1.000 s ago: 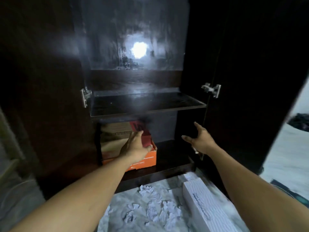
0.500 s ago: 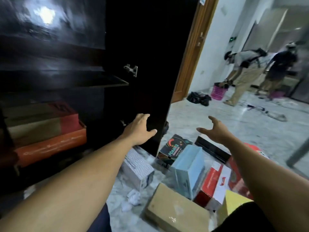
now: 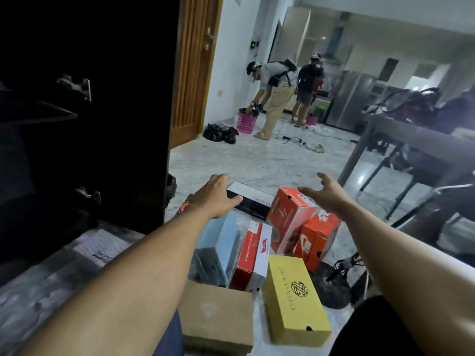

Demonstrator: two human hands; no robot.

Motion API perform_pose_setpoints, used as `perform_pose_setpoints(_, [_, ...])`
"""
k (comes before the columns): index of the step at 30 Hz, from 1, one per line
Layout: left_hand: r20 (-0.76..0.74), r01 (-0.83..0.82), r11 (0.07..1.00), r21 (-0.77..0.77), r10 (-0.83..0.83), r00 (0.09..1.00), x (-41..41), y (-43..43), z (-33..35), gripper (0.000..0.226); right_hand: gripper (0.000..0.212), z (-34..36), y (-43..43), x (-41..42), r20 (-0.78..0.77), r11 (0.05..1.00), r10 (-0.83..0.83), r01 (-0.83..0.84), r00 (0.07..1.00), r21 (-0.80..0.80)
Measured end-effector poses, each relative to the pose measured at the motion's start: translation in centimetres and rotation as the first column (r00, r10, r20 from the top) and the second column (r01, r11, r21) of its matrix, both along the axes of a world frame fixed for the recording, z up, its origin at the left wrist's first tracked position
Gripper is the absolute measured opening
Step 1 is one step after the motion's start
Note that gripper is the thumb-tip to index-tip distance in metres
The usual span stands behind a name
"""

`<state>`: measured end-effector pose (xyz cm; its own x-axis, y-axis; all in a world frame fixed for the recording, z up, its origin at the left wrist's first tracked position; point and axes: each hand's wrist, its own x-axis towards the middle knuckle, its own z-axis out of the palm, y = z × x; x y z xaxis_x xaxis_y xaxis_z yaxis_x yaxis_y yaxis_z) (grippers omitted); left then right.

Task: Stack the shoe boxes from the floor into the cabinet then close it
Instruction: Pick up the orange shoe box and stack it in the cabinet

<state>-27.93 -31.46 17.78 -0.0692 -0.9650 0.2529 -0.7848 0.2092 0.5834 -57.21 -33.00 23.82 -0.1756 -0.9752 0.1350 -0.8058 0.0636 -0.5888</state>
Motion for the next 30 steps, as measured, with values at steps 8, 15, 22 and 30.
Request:
perform_pose_setpoints(8, [0.013,0.117,0.987,0.107,-0.119,0.993,-7.7,-5.0,-4.7,0.081,0.109,-5.6,-2.4,-9.3,0.19,0.984,-0.18,0.176,0.965,0.037])
perform_pose_setpoints(15, [0.077,0.197,0.963,0.186,-0.214,0.974,-17.5,-10.0,-11.2,0.074,0.081,-11.6,-7.7,-17.4,0.299,0.967,-0.254,0.248,0.92,0.059])
perform_pose_setpoints(22, [0.092,0.283,0.927,0.247,-0.314,0.945,-25.7,-15.1,-16.7,0.072,0.079,-15.0,-12.0,-23.3,0.192,0.971,-0.237,0.226,0.952,0.076])
perform_pose_setpoints(30, [0.033,0.304,0.927,0.221,-0.319,0.947,-34.1,-21.5,-21.5,0.071,0.075,-20.7,-18.3,-26.5,0.265,0.972,-0.234,0.218,0.935,0.088])
